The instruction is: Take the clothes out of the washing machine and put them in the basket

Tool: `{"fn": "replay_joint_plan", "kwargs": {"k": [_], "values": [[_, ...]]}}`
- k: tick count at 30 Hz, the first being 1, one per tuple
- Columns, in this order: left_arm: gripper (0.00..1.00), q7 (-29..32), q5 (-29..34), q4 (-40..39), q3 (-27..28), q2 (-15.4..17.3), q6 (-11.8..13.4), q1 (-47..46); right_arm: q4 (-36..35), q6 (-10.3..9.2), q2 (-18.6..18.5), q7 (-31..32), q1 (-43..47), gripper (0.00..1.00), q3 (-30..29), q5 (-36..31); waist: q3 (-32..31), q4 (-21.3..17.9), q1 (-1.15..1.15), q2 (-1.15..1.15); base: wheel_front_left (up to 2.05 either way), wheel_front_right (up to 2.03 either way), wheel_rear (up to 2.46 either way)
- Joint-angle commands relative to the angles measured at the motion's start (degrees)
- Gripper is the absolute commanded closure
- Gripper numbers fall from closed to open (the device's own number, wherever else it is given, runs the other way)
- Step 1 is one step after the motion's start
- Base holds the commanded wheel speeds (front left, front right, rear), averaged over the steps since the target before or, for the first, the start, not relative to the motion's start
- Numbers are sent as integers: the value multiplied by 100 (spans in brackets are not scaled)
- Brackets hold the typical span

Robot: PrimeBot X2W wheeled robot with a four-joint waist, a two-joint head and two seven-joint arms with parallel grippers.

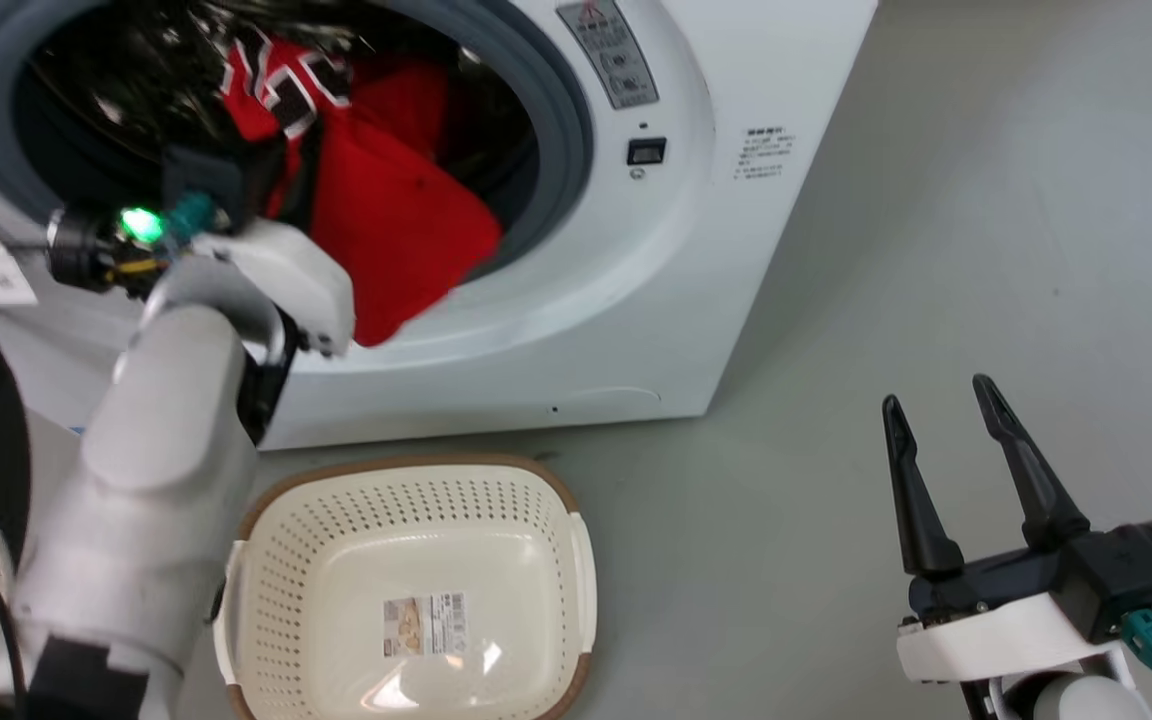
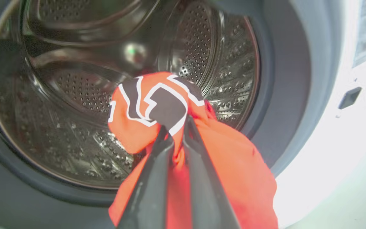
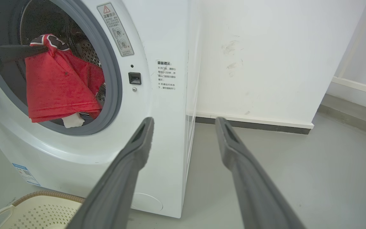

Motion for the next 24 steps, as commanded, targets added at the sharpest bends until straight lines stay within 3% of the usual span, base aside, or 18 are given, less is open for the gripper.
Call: {"fn": "replay_joint_plan", "kwargs": {"k": [1,10,24], "values": [[100,-38,125,-307,-50,44,83,336,29,-4,4,-11,113,0,-19,-35,-254,164,2,0,0,0,0],[100,-16,164,-2539,7,289,485,1768,119,-4,5,-10,467,0,-32,-51,-820,370,2,0,0,0,0],[100,730,186,-5312,68,857,1075,3344,143,-4,5,-11,760,0,-32,-52,-1209,460,2,0,0,0,0]]}}
